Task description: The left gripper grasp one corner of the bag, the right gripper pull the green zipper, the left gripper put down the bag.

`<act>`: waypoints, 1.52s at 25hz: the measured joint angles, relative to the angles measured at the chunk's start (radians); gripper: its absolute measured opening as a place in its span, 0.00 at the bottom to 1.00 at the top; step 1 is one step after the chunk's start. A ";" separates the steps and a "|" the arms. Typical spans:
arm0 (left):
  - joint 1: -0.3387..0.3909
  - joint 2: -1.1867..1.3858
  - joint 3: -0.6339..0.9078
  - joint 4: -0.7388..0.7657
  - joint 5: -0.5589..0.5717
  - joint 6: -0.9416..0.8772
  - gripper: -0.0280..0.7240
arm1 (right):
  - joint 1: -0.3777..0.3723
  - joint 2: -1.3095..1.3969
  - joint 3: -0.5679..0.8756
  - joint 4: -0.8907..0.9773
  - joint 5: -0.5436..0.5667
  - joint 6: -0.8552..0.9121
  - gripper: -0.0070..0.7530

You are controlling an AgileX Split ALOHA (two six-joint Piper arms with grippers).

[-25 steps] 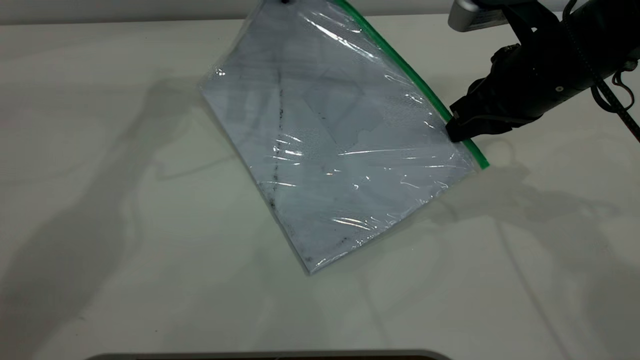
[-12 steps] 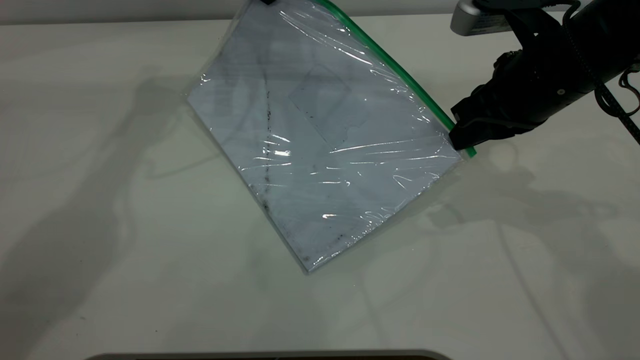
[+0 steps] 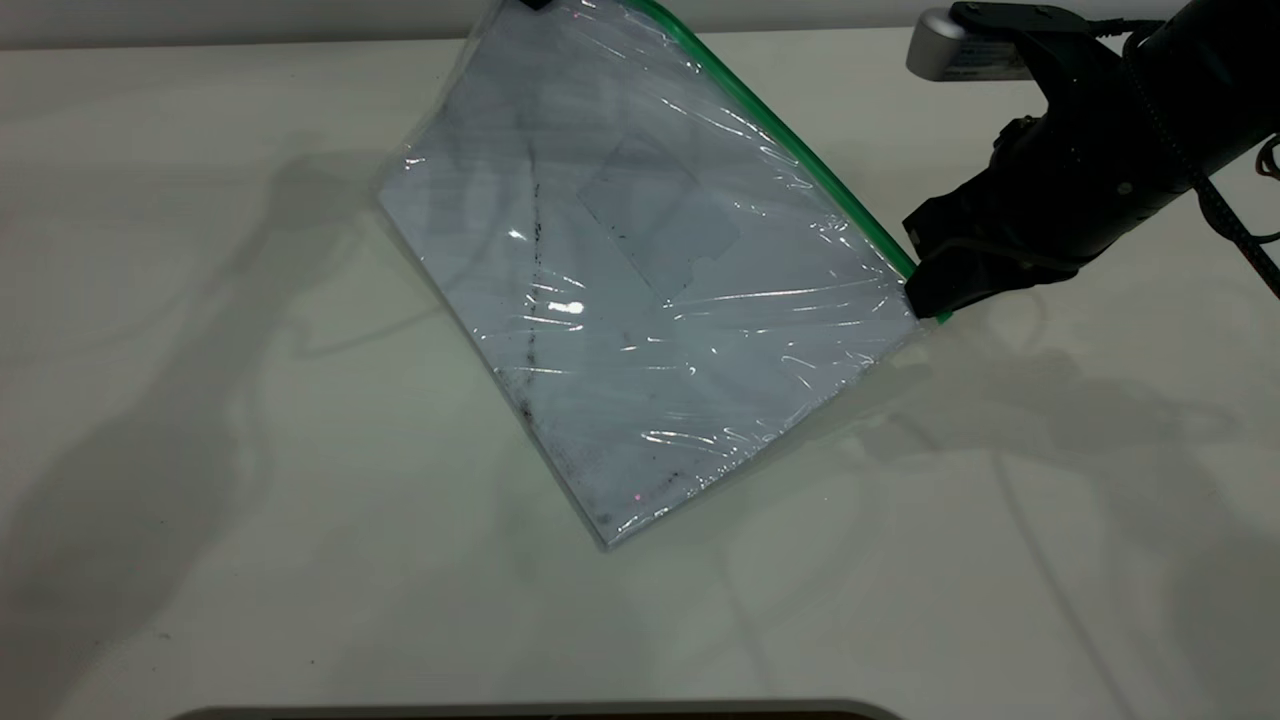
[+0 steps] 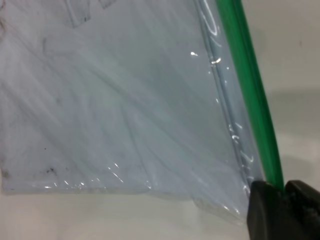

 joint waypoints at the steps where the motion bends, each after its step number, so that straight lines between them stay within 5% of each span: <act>1: -0.001 0.000 0.000 0.003 0.000 0.000 0.11 | 0.000 0.000 0.000 -0.004 -0.006 0.003 0.13; 5: -0.002 0.002 -0.001 0.045 0.000 -0.002 0.11 | -0.003 0.001 0.001 -0.020 -0.029 0.010 0.33; 9: -0.022 0.004 -0.001 0.050 0.000 -0.078 0.13 | -0.003 0.001 0.000 -0.018 -0.049 0.011 0.64; 13: -0.051 0.004 -0.001 0.049 0.000 -0.231 0.26 | -0.003 0.001 0.000 -0.013 -0.099 0.017 0.81; 20: -0.070 0.004 -0.002 0.042 0.000 -0.376 0.71 | -0.003 -0.001 0.000 -0.012 -0.127 0.018 0.79; 23: -0.073 0.000 -0.002 0.042 -0.043 -0.460 0.84 | -0.003 -0.024 0.000 -0.012 -0.150 0.019 0.78; 29: -0.086 -0.061 -0.006 0.202 -0.101 -0.783 0.85 | -0.003 -0.222 0.000 -0.021 -0.161 0.015 0.78; 38: -0.093 -0.270 -0.072 0.497 -0.001 -1.308 0.80 | -0.003 -0.674 0.003 -0.062 0.036 0.056 0.77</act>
